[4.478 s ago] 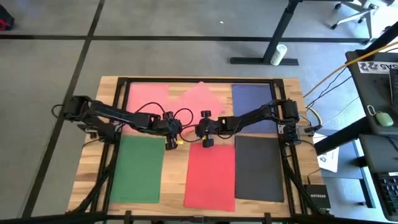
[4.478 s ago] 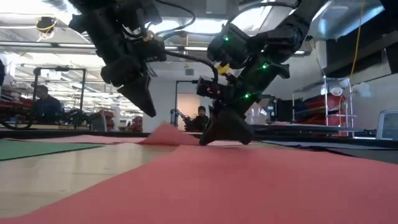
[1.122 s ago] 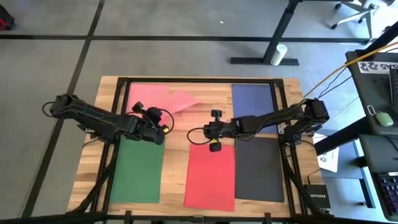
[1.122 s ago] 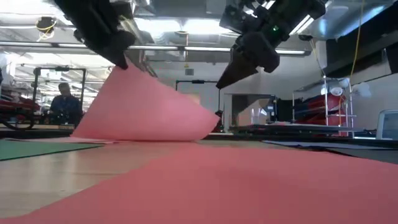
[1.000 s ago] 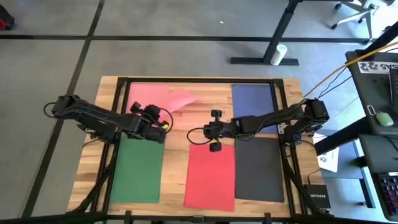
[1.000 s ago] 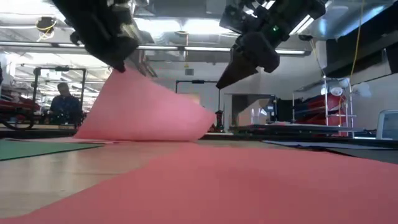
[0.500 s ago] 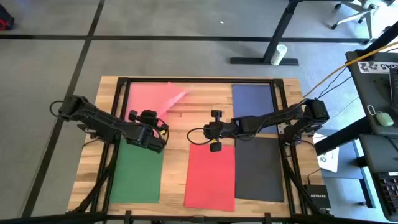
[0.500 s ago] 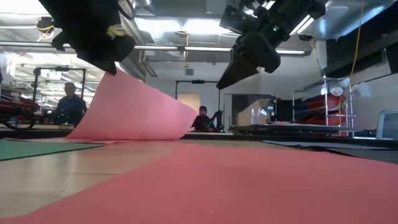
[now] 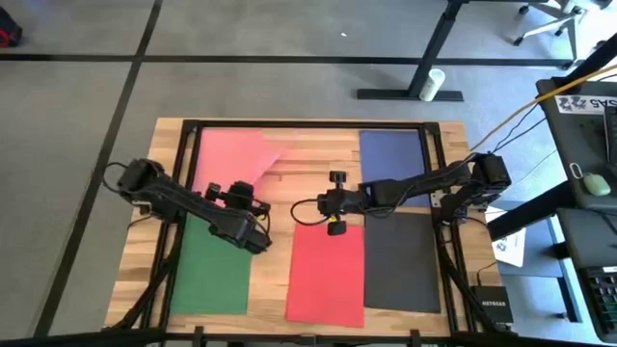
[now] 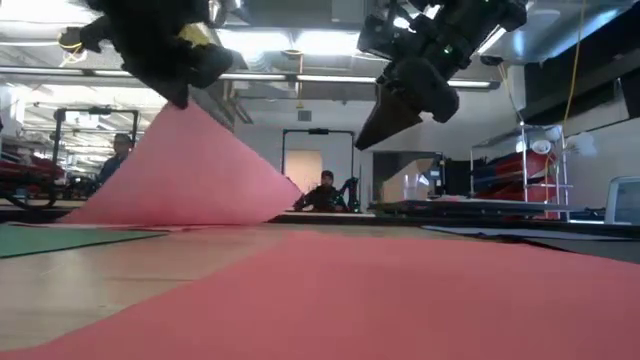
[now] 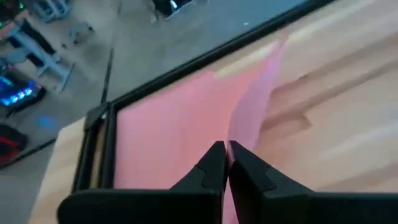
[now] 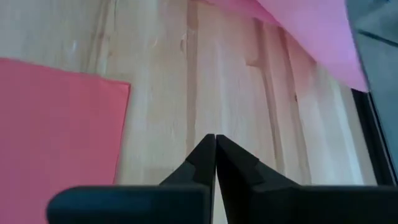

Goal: Organize paper
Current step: Stack the pink paper on top of the pink paper

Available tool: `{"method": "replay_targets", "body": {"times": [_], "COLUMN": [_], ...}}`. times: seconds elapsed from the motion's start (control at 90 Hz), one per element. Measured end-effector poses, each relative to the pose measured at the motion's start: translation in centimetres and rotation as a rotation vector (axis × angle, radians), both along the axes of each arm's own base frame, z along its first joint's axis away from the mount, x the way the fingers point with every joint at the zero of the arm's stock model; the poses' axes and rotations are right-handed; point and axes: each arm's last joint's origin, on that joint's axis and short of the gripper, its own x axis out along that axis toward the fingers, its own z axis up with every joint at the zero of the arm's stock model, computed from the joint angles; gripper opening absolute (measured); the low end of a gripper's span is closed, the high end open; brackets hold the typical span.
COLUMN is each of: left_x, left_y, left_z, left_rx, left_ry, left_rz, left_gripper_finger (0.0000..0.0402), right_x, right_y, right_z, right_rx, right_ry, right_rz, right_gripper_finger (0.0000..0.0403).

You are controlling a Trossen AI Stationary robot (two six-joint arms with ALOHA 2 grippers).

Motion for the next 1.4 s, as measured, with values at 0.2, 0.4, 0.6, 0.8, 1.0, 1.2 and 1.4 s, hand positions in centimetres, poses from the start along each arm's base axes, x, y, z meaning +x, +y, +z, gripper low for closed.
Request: {"method": "replay_targets", "body": {"times": [0.2,0.4,0.6,0.8,1.0,1.2,1.4], "left_x": [-0.3,-0.6,-1.4,-0.9,0.3,1.0,1.0], "left_y": [0.3,1.8,2.6,2.1,1.8,1.3,1.3], "left_z": [-1.1,-3.1,-4.6,-6.3,-7.6,-8.1,-8.1], "left_rx": [-0.025,-0.02,-0.003,-0.07,-0.146,-0.175,-0.182], "left_ry": [-0.003,0.027,-0.007,-0.078,-0.079,-0.068,-0.13], "left_rz": [0.069,0.189,0.271,0.218,0.089,-0.004,0.036], "left_gripper_finger": [0.0,0.0,0.0,0.0,0.0,0.0032,0.0097], "right_x": [-0.1,0.0,-0.1,-0.2,-0.2,-0.2,-0.3], "right_y": [0.1,0.1,0.1,0.2,0.2,0.2,0.2], "right_z": [-0.1,-0.1,-0.1,-0.3,-0.3,-0.3,-0.3], "right_rx": [0.038,0.045,0.05,0.068,0.067,0.067,0.067], "right_ry": [0.011,0.005,0.015,0.034,0.036,0.036,0.04], "right_rz": [0.007,0.014,0.018,0.035,0.035,0.034,0.035], "right_gripper_finger": [0.0001,0.0001,0.0001,0.0001,0.0001,0.0001,0.0001]}}
